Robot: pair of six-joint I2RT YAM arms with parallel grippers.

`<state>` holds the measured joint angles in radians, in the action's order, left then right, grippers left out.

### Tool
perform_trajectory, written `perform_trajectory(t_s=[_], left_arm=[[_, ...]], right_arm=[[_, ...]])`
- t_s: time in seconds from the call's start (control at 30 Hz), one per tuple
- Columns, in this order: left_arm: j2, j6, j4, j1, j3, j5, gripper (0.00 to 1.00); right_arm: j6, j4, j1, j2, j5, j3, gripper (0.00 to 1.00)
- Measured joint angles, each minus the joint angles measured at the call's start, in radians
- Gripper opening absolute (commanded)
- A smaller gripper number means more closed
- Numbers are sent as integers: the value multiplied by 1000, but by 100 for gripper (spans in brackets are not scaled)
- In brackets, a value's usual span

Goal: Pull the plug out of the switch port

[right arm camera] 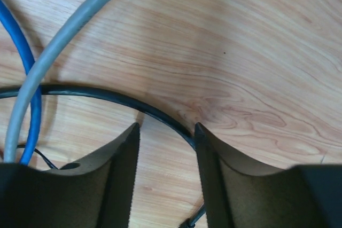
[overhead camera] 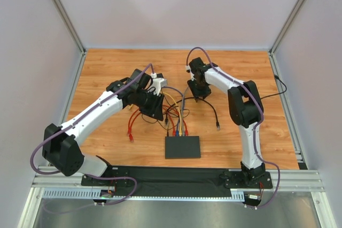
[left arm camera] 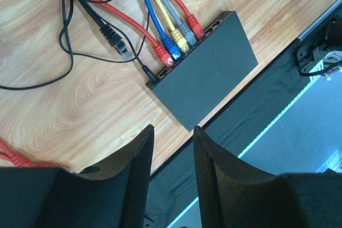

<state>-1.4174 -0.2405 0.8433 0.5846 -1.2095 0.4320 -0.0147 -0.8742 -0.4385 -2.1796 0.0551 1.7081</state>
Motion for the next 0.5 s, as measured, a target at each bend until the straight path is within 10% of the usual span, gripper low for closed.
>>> perform_trajectory(t_s=[0.3,0.5], left_arm=[[15,0,1,-6,1,0,43],[15,0,2,-10,3,0,42]], right_arm=[[26,-6,34,-11,-68,7,2],[-69,-27,26,-27,-41,35,0]])
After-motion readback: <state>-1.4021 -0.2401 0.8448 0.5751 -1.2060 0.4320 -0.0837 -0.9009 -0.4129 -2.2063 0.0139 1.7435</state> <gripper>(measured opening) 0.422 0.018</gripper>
